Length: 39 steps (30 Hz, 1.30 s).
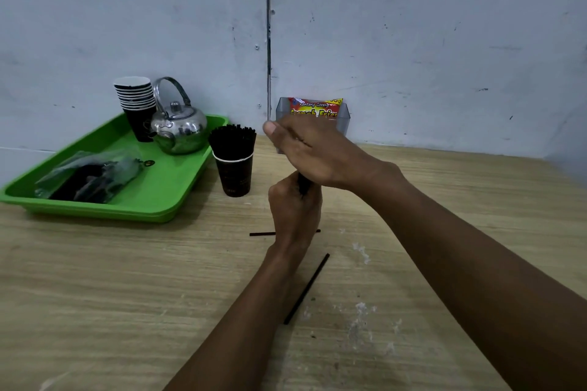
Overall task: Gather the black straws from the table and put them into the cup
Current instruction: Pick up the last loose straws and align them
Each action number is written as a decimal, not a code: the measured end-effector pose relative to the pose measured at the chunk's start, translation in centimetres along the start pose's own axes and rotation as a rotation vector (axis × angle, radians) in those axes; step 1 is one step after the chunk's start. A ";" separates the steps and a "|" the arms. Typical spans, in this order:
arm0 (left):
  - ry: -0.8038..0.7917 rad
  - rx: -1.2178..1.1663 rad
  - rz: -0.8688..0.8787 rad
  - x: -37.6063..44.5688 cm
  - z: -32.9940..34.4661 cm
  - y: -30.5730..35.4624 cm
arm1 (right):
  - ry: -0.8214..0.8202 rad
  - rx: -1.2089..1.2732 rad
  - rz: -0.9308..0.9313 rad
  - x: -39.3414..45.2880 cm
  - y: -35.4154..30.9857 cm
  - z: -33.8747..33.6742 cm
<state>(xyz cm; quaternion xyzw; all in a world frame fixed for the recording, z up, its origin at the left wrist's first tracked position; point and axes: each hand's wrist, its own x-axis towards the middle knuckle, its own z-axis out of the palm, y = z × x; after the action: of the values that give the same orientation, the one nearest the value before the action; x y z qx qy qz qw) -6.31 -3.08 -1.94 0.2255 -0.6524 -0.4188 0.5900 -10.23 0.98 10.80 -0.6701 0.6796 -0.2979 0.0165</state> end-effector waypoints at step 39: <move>-0.135 0.118 -0.215 2.1 -2.9 1.2 | 0.211 0.179 0.301 -11.6 5.6 3.4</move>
<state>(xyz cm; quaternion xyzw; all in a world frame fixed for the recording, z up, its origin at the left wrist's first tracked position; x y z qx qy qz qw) -3.71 -4.84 0.14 0.2997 -0.6862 -0.4548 0.4822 -12.70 9.97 1.25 -0.5216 0.7409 -0.4201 0.0492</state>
